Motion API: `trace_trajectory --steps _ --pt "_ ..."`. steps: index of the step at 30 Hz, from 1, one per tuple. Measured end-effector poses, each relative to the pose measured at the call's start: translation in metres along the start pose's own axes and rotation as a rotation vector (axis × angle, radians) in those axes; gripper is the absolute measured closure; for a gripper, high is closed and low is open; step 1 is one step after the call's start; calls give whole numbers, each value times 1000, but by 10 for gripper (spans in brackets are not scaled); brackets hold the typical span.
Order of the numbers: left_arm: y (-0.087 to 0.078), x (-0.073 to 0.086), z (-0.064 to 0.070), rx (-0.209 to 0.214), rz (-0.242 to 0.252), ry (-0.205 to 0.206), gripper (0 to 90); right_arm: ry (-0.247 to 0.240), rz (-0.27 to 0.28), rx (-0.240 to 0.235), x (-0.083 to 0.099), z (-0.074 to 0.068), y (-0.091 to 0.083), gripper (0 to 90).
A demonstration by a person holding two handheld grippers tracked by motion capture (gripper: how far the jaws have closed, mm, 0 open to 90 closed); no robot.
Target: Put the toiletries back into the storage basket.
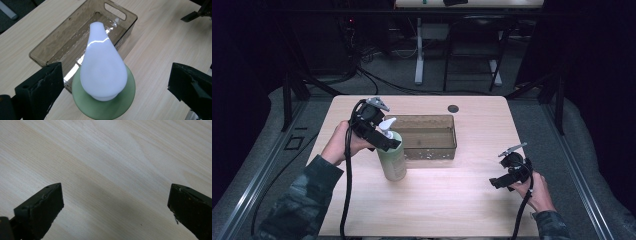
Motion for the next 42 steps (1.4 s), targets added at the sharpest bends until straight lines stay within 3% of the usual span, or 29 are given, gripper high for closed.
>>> trace_trajectory --steps 8,16,25,32,42 --pt "-1 -8 -3 -5 -35 13 0 -5 -3 5 0 0 0 0" --pt "-3 -13 -5 -22 -34 14 17 -3 -4 3 0 0 0 0" --pt "-4 -13 -9 -18 -50 23 296 -2 -6 2 1 0 0 0" --pt "-5 -15 -11 -13 -84 38 427 -4 -10 6 1 0 0 0" --pt "-3 -16 -13 -3 -114 51 529 -6 -12 8 1 0 0 1"
Point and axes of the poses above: each handheld gripper's, and its own axes: y roughly forward along the jaws, x roughly out of its underside, z roughly to its right, the point moved 6 cm from there along y, roughly forward along the jaws, and after that the axes turned 10 degrees about -x, right-handed, at the moved point
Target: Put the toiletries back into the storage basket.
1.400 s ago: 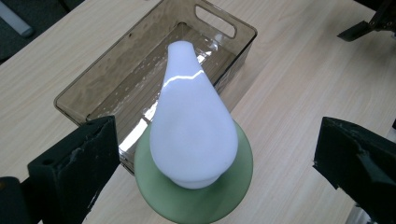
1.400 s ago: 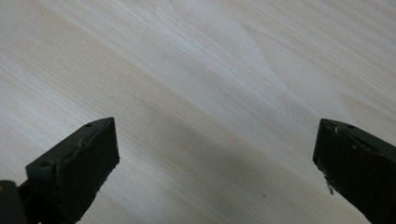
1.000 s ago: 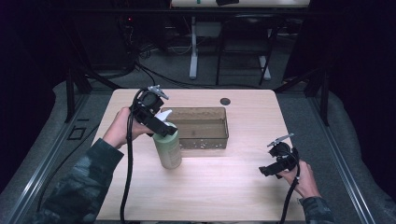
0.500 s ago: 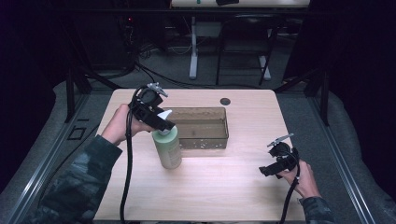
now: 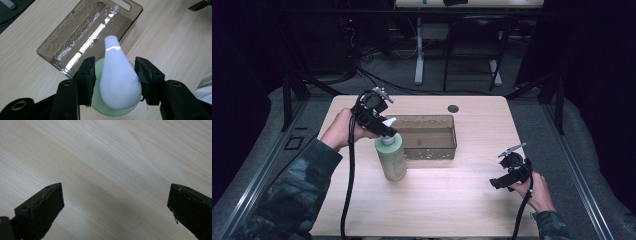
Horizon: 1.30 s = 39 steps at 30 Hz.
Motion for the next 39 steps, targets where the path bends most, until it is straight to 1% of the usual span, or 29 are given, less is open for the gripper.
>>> trace_trajectory --steps 6,9,16,19,29,36,37,39 --pt "1 1 -1 -2 -12 5 573 0 -1 0 0 0 0 1" --pt "0 0 1 -11 -17 8 621 0 -1 1 0 0 0 1" --pt "-1 -2 3 -25 -48 48 625 -1 -1 1 0 0 0 1" --pt "-1 -2 4 -21 -57 59 626 0 1 -2 0 0 0 1" --pt "-3 -2 3 -15 -81 76 627 2 3 -2 0 0 0 1" --pt "-4 -4 4 -20 -93 98 628 3 3 -1 0 1 0 1" --pt "-4 -4 4 -18 -94 93 628 3 3 -1 0 1 0 1" --pt "-6 -5 4 -24 -98 103 628 2 4 -1 0 0 0 2"
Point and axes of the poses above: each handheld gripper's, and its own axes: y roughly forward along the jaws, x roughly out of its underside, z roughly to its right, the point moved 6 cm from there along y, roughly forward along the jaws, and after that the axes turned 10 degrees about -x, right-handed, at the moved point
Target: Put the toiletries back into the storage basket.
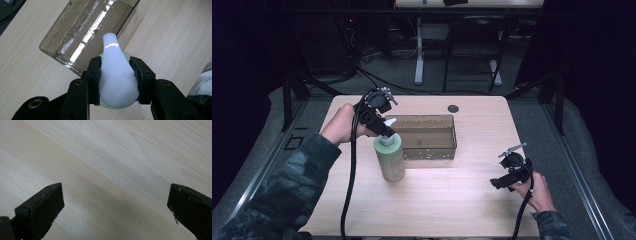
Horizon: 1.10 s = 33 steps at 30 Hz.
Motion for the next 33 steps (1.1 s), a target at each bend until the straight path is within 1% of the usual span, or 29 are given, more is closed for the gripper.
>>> trace_trajectory --steps 4,8,10,11,18,19,20,28,31,33 --pt "-3 0 -1 -1 4 -4 628 -1 0 1 0 0 0 1" --pt "-7 -1 -2 -3 5 0 629 -8 -2 8 0 0 0 2" --pt "-10 -1 -3 -6 3 9 628 -8 -3 7 0 0 0 2" --pt "-12 -1 -3 -7 8 5 629 -8 -3 7 0 0 0 2" --pt "-21 -4 -6 -22 16 16 629 -13 -11 14 0 0 0 2" --pt "-22 -4 -6 -21 16 14 629 -13 -12 14 1 0 0 1" --pt "-23 -5 -6 -23 16 21 629 -14 -13 14 1 0 0 2" --pt "-33 -9 -8 -24 19 34 629 -13 -13 11 1 0 0 3" --pt "-38 -12 -9 -40 42 28 630 -14 -11 11 1 1 1 3" --pt "-40 -13 -9 -41 40 34 630 -11 -11 10 1 1 1 3"
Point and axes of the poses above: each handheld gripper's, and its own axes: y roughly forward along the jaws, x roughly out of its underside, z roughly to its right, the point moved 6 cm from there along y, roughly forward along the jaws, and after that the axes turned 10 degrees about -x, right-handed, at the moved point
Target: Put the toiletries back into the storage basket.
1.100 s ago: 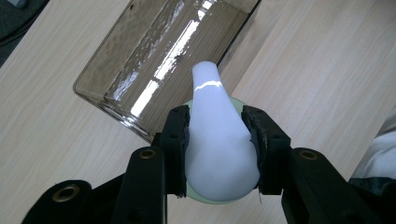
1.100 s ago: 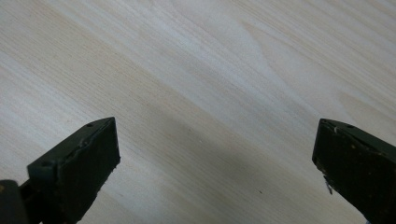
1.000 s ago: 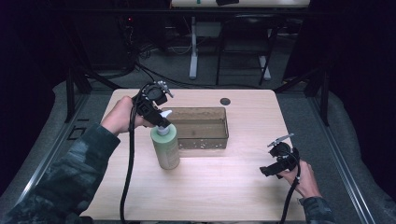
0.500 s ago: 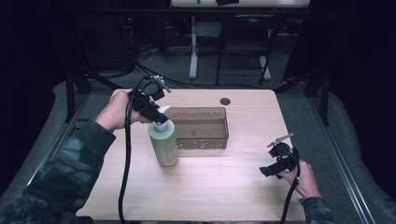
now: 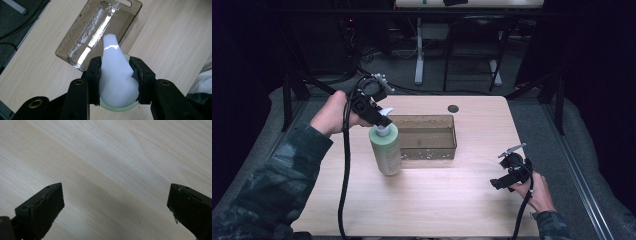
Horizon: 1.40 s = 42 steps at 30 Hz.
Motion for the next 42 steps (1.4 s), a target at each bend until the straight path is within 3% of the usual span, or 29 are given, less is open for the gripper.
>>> trace_trajectory --steps 42 --pt "-37 -25 -12 -42 26 40 631 9 10 -7 0 -1 -1 0"
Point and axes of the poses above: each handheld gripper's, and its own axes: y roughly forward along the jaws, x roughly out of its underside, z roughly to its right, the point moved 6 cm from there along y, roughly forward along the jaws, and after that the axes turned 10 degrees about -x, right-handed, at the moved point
